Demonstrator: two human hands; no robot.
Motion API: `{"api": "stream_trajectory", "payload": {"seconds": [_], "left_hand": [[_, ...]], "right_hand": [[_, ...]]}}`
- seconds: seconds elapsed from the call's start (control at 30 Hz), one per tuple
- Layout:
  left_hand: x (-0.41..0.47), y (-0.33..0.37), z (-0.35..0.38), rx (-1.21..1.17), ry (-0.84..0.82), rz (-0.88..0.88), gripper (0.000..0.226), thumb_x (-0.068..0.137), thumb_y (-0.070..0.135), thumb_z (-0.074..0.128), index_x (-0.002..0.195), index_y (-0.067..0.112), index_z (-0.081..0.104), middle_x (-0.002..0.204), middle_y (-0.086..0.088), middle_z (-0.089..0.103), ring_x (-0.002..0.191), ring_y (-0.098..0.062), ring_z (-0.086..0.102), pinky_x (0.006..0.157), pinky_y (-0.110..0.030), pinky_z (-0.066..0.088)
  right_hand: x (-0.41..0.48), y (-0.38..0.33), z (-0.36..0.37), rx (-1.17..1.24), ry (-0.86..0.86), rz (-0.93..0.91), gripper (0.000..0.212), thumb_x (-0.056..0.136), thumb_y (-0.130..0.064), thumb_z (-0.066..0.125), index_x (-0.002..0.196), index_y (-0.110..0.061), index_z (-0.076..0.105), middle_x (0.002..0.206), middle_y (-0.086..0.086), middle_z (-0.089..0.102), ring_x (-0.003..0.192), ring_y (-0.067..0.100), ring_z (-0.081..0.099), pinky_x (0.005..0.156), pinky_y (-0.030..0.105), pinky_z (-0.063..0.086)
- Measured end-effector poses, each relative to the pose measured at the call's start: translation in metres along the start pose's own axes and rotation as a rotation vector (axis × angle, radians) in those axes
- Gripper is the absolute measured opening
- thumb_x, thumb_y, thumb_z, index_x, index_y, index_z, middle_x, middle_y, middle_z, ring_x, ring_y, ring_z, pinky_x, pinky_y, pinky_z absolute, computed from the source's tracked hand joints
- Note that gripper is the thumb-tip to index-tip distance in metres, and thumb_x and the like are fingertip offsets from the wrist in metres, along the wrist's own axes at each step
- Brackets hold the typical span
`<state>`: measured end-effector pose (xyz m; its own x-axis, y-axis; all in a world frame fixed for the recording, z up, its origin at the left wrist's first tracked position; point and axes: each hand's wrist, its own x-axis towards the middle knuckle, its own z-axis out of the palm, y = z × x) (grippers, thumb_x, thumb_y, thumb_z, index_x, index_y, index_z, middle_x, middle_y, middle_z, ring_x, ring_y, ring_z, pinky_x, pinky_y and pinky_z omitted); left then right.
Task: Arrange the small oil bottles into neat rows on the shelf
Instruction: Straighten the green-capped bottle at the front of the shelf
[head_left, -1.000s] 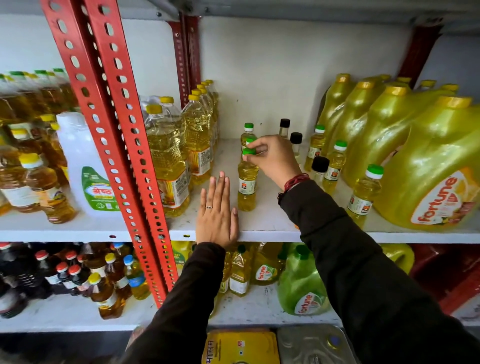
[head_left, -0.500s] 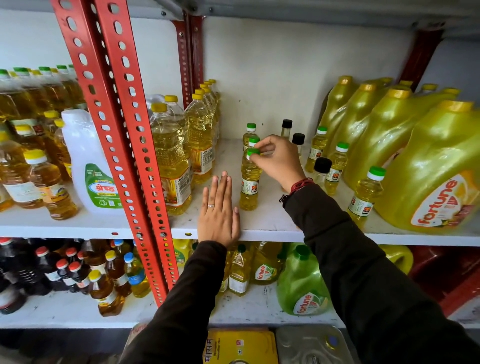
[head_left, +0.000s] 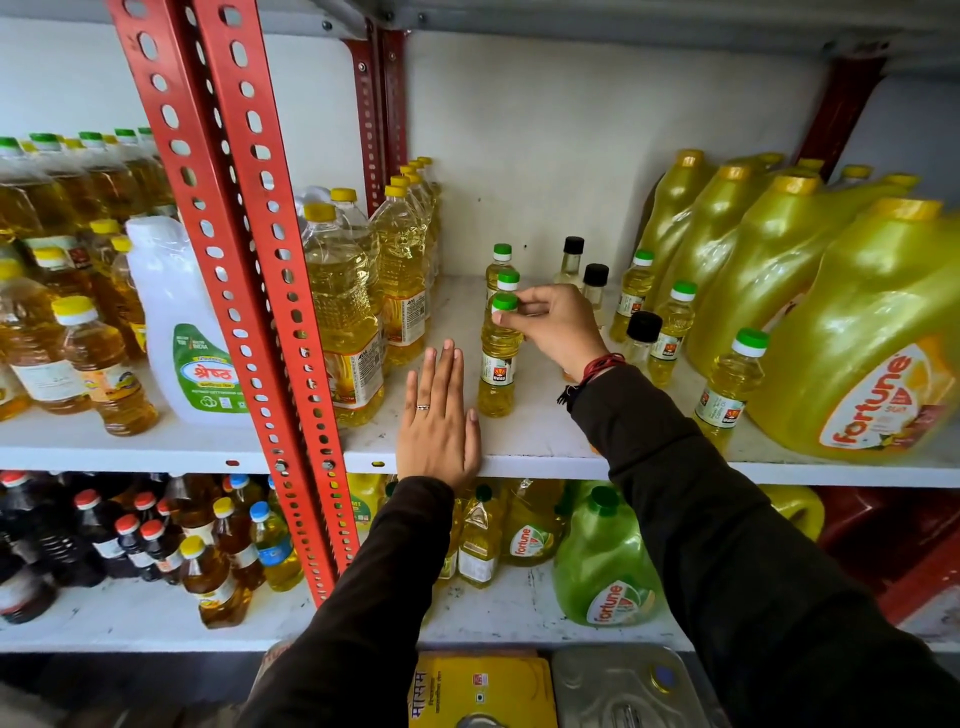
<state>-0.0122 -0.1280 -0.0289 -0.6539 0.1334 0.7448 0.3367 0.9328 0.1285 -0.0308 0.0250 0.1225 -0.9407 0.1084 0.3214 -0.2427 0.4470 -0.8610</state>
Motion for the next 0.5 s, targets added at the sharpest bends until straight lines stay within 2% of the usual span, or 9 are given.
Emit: {"api": "stream_trajectory", "payload": {"seconds": [0.07,0.13,0.2,0.3,0.5], "left_hand": [[0.000,0.000,0.000,0.000,-0.003,-0.002,0.074,0.098,0.031,0.030,0.164,0.002,0.013,0.173,-0.014,0.008,0.161,-0.026,0.001,0.130,-0.039,-0.007],[0.000,0.000,-0.001,0.002,-0.001,-0.002,0.073,0.098,0.031,0.031,0.164,0.002,0.015,0.173,-0.014,0.008,0.161,-0.026,0.002,0.131,-0.039,-0.006],[0.000,0.000,-0.001,0.002,-0.001,-0.001,0.073,0.098,0.031,0.031,0.164,0.002,0.016,0.173,-0.014,0.009,0.161,-0.027,0.003,0.131,-0.039,-0.006],[0.000,0.000,-0.001,-0.004,-0.005,0.000,0.073,0.098,0.030,0.031,0.164,0.001,0.017,0.173,-0.014,0.009,0.161,-0.028,0.005,0.131,-0.040,-0.006],[0.000,0.001,-0.001,0.002,-0.010,-0.009,0.073,0.098,0.031,0.030,0.163,0.001,0.018,0.172,-0.015,0.010,0.161,-0.025,0.001,0.130,-0.038,-0.009]], "right_hand": [[-0.002,0.000,0.001,0.031,0.005,0.012,0.038,0.075,-0.018,0.086,0.109,-0.007,0.074,0.085,-0.004,0.070,0.074,0.001,0.063,0.082,0.030,0.057],[-0.004,0.002,0.001,0.033,0.001,0.020,0.039,0.074,-0.019,0.087,0.109,-0.007,0.073,0.092,0.000,0.072,0.078,0.002,0.064,0.084,0.031,0.057],[-0.005,0.004,0.001,0.048,-0.012,0.036,0.037,0.074,-0.019,0.087,0.106,-0.009,0.073,0.103,0.008,0.075,0.088,0.012,0.070,0.091,0.037,0.058],[-0.007,0.004,0.000,0.039,-0.038,0.030,0.031,0.077,-0.017,0.084,0.105,-0.010,0.074,0.106,0.012,0.077,0.098,0.022,0.073,0.096,0.047,0.058],[-0.023,-0.001,-0.008,-0.068,-0.074,-0.063,0.033,0.083,-0.014,0.078,0.114,-0.004,0.072,0.112,0.016,0.076,0.096,0.019,0.072,0.089,0.036,0.059]]}}
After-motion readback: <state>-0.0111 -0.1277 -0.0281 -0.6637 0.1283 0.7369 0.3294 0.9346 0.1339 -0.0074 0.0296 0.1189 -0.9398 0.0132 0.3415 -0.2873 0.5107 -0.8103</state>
